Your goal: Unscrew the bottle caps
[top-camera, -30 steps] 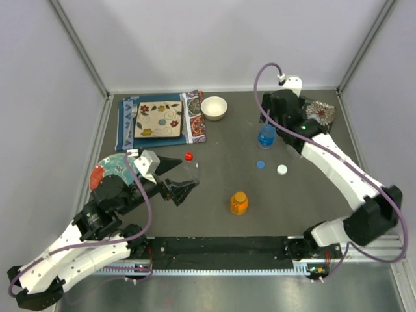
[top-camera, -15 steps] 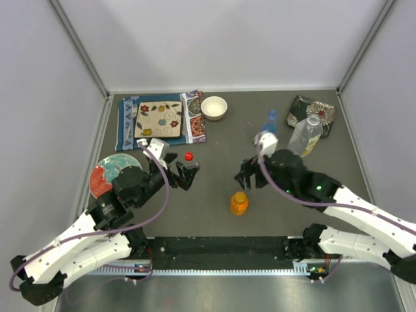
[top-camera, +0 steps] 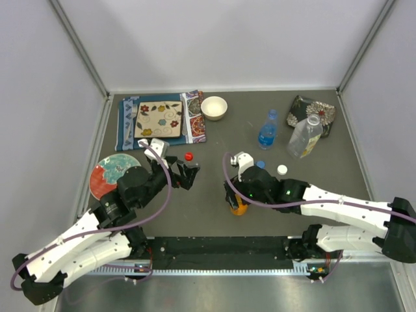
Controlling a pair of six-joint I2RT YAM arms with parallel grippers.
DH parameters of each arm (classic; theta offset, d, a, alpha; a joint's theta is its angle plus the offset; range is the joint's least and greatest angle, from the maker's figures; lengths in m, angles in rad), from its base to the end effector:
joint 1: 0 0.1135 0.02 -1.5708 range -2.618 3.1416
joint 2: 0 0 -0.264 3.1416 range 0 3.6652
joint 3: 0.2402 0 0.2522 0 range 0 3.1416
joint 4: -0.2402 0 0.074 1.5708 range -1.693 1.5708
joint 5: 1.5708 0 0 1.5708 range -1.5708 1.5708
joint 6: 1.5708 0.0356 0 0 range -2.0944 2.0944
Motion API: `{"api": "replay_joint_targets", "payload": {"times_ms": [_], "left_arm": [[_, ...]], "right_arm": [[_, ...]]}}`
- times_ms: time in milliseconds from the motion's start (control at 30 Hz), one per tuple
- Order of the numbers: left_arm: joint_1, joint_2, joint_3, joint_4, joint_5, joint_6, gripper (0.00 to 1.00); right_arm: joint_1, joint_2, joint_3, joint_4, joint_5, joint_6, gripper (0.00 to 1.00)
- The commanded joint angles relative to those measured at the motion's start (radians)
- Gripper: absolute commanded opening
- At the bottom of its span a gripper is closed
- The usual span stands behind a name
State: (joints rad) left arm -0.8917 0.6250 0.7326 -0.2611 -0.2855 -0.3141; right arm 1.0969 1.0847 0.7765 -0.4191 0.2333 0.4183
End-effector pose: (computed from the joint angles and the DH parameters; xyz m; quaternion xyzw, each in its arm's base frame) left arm 0.1019 -0.1103 0.3374 0.1253 0.7468 -0.2763 0.5919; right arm 0.1120 0.2004 0.2576 -0.2567 0.8704 0.2022 0.3683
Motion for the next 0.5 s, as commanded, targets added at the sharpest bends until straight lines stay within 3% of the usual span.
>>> {"api": "replay_joint_targets", "payload": {"times_ms": [0,233,467], "left_arm": [[-0.001,-0.028,-0.019,0.023,-0.001,-0.019,0.98],[-0.001,-0.031,-0.038,0.025,0.0,-0.017,0.97],[0.0,-0.025,-0.039,0.03,0.008,0.0,0.97]], "right_arm": [[0.014,0.036,-0.025,0.046,0.026,0.036,0.81],[0.018,0.057,-0.042,0.048,0.008,0.057,0.66],[0.018,0.012,-0.03,0.014,0.027,0.051,0.39]]}}
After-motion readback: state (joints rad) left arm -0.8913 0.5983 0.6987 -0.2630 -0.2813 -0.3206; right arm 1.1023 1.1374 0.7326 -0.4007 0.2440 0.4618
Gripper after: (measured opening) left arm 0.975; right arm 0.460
